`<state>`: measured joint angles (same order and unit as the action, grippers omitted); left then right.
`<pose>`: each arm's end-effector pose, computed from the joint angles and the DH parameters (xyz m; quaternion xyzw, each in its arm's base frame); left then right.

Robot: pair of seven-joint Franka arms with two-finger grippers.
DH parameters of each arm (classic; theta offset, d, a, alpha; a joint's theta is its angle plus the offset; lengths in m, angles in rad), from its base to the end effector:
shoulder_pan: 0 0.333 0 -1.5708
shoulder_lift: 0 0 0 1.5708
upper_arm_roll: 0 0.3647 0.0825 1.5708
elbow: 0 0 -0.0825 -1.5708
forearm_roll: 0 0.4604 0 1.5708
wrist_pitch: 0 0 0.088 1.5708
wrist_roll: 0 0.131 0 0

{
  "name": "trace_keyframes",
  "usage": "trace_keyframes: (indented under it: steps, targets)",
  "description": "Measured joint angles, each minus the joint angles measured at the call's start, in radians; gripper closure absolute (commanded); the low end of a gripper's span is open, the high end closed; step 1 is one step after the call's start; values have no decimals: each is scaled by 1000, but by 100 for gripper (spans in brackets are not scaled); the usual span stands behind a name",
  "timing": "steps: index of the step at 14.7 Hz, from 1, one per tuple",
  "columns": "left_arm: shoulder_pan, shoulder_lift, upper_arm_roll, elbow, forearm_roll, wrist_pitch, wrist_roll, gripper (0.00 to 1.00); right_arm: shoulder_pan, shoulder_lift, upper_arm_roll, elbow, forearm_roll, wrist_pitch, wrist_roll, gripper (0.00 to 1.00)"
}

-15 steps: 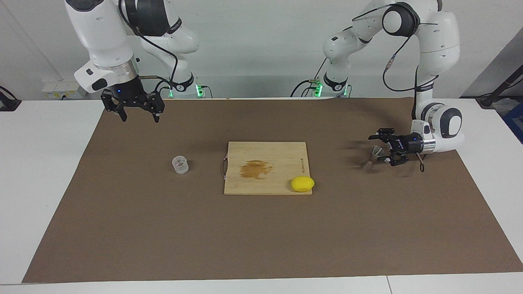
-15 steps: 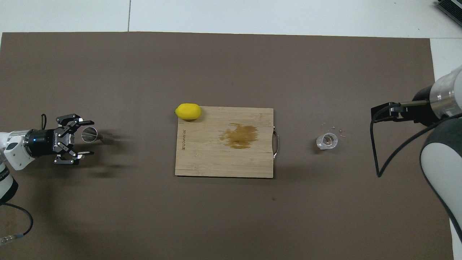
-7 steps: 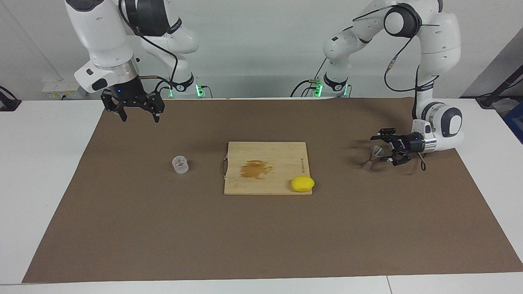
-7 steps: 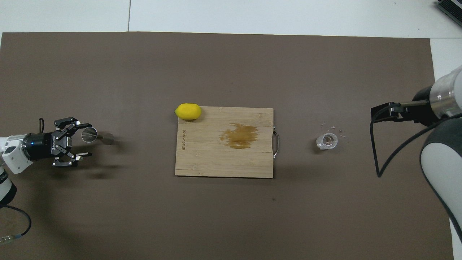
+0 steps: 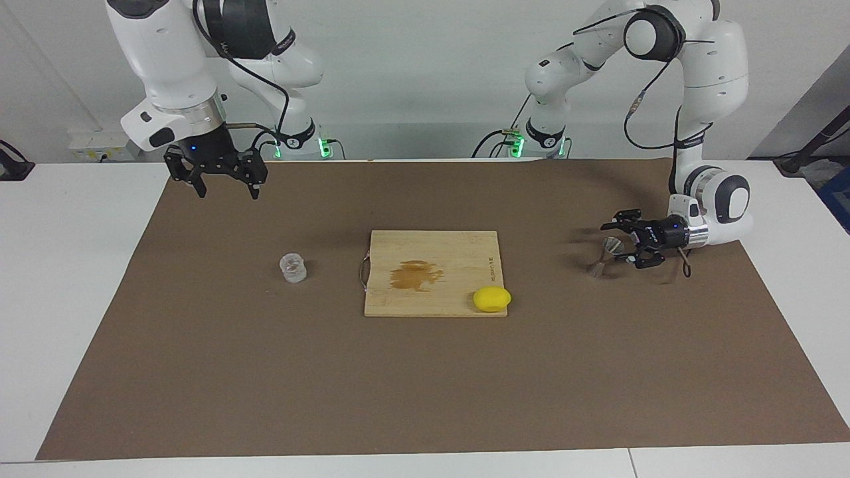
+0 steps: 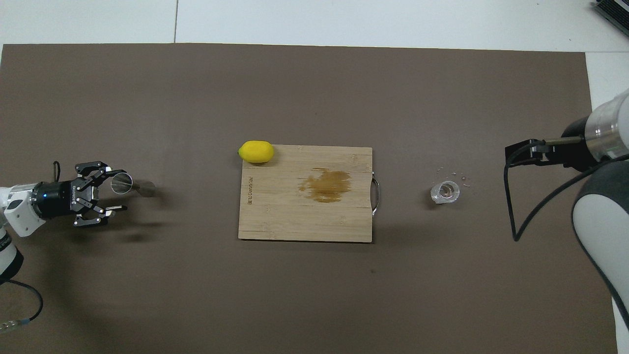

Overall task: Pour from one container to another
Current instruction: 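Move the open left gripper around the small metal jigger, then close the left gripper on the metal jigger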

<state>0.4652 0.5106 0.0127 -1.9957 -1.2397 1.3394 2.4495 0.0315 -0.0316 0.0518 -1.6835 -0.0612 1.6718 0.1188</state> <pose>0.5829 0.1444 0.2151 0.5438 -0.4568 0.4918 0.5037 0.6255 0.0452 0.6160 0.9993 -0.0150 0.0130 0.0301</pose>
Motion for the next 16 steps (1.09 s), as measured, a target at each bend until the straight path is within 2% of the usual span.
trace_keyframes:
  steps: [3, 5, 10, 14, 16]
  targets:
    - [0, 0, 0, 0, 0, 2, 1, 35, 0, 0, 0, 0, 0, 0, 0, 0]
    - [0, 0, 0, 0, 0, 2, 2, 37, 0, 0, 0, 0, 0, 0, 0, 0]
    - [0, 0, 0, 0, -1, 11, 3, 50, 0, 0, 0, 0, 0, 0, 0, 0]
    - [0, 0, 1, 0, -12, 22, 4, 51, 0, 0, 0, 0, 0, 0, 0, 0]
    - [0, 0, 1, 0, -26, 32, 4, 58, 0, 0, 0, 0, 0, 0, 0, 0]
